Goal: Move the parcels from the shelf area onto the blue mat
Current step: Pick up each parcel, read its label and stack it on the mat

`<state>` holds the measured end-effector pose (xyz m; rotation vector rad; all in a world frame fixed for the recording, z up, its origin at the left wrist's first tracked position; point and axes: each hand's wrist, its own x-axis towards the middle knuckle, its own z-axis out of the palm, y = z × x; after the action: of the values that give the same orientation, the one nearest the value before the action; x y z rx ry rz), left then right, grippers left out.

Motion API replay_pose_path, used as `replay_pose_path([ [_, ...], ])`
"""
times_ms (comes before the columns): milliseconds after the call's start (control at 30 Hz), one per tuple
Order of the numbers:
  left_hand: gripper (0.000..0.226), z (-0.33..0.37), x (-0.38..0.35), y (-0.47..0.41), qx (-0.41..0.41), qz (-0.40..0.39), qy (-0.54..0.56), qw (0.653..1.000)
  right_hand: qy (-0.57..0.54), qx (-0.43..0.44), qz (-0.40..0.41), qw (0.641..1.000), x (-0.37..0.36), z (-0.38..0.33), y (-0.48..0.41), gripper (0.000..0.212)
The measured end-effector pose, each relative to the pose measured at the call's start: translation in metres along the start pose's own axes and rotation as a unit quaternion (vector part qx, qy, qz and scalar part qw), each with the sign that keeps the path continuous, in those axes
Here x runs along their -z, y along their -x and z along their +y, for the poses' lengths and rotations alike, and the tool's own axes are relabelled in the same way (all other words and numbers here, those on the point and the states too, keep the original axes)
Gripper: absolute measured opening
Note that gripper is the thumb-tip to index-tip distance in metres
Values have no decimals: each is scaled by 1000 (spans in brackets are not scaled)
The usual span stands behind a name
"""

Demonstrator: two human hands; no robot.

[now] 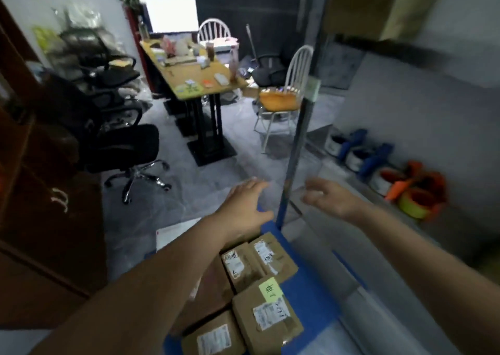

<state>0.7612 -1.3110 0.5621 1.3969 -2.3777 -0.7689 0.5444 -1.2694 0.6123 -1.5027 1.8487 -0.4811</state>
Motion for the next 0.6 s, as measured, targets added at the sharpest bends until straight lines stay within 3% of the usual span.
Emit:
replay_pose_path([
  [167, 76, 104, 4, -7, -102, -78, -61, 990, -7, -30, 47, 998, 64, 42, 88, 61],
  [267, 74, 172, -11, -4, -171, -100, -87, 976, 1, -43, 99, 994, 97, 74, 144, 56],
  [600, 70, 377, -135, 89, -360, -207, -67, 907, -2, -205, 223, 953, 128, 195, 385, 62],
])
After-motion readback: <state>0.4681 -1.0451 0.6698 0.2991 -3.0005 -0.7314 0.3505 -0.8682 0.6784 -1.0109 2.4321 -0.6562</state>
